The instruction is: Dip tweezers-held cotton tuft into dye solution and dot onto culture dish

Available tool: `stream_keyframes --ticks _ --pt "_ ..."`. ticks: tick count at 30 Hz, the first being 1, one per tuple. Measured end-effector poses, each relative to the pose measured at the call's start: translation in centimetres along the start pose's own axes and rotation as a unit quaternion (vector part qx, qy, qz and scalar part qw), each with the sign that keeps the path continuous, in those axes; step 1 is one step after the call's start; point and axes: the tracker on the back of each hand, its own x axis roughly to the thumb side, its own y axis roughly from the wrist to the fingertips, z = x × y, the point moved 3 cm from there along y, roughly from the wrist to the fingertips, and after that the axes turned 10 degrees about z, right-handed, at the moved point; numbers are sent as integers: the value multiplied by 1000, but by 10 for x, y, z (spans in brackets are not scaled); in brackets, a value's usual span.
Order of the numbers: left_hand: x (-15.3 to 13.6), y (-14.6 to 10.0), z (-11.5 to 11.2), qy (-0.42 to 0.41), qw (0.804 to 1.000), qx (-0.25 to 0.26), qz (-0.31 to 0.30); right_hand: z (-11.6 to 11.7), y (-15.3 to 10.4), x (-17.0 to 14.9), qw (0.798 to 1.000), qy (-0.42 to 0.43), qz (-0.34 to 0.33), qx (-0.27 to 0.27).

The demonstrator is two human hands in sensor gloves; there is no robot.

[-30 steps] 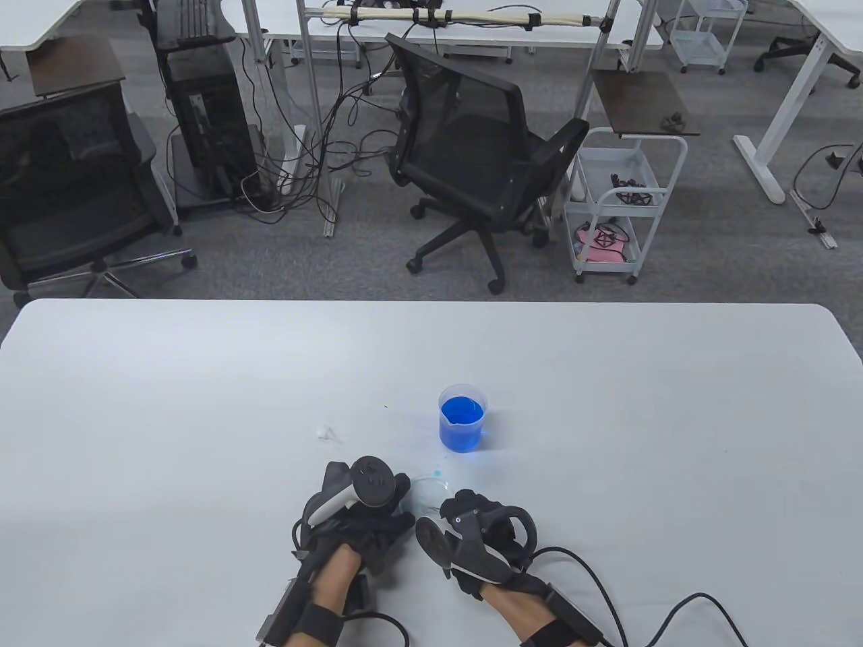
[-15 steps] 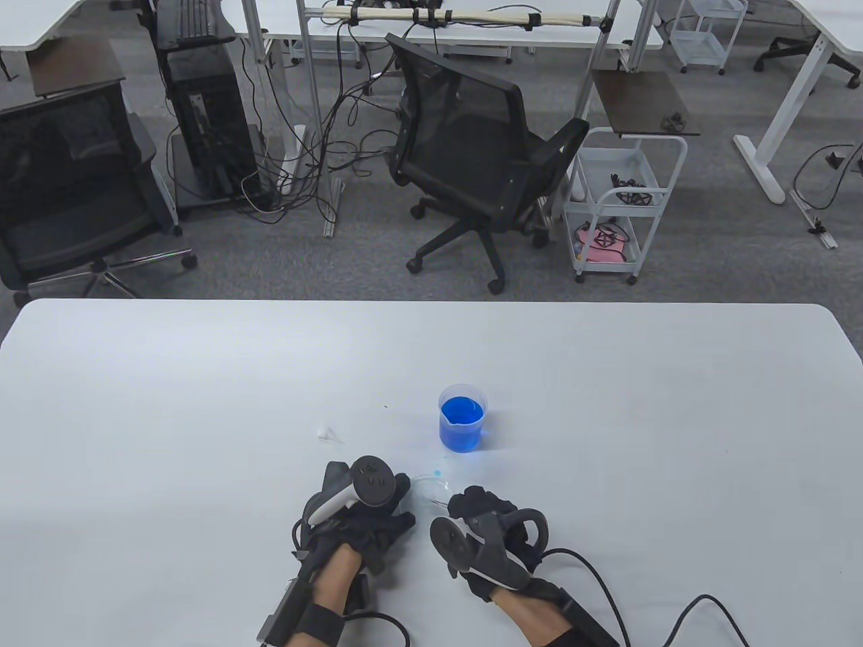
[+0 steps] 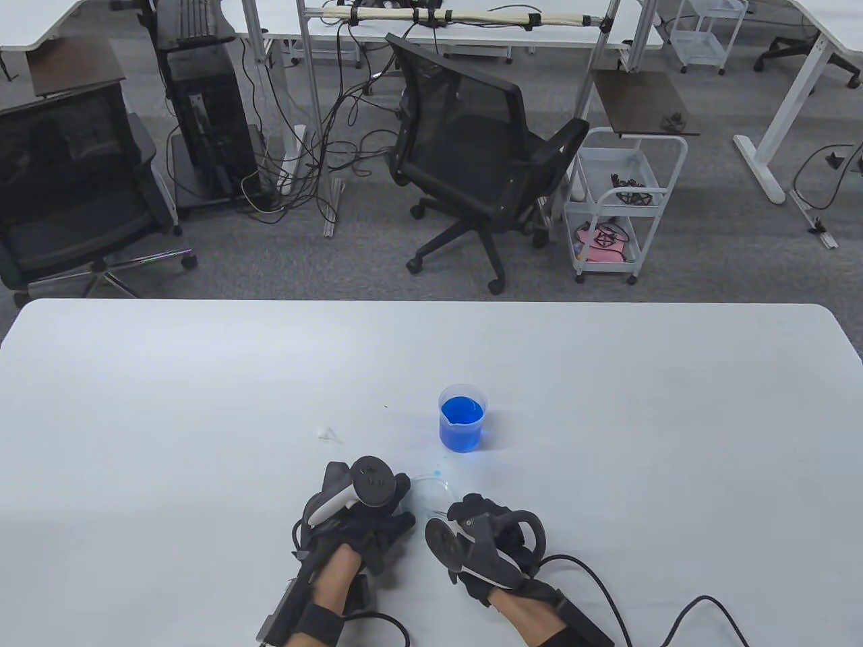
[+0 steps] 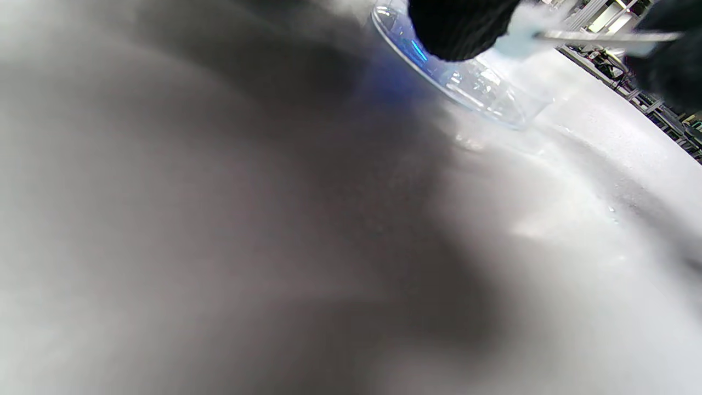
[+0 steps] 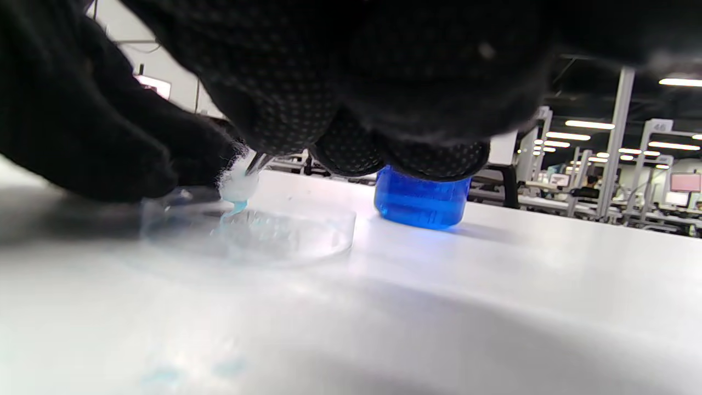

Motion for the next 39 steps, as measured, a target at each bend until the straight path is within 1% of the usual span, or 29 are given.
stream_keyframes --ticks 3,6,8,13,15,20,28,34,39 --pt "0 0 0 0 1000 -1 0 -12 2 -8 1000 20 13 -15" --pt "0 0 0 -1 1000 -1 0 -16 2 -13 999 28 17 -19" --pt "0 0 0 -1 1000 -2 1 -11 1 -12 1000 19 14 -11" --pt "0 0 0 -1 1000 -1 1 10 0 -3 1000 -13 -5 21" --pt "0 0 0 -1 1000 -1 1 14 0 0 999 -19 -8 26" --pt "0 0 0 -1 1000 -1 1 13 0 0 999 -17 -6 27" --pt "0 0 0 -1 1000 -3 2 -4 8 -15 1000 17 22 0" --pt "0 0 -1 -1 1000 -3 2 15 6 -10 999 -14 9 28" --pt "0 0 -1 -1 1000 -3 2 20 4 -5 999 -26 1 35"
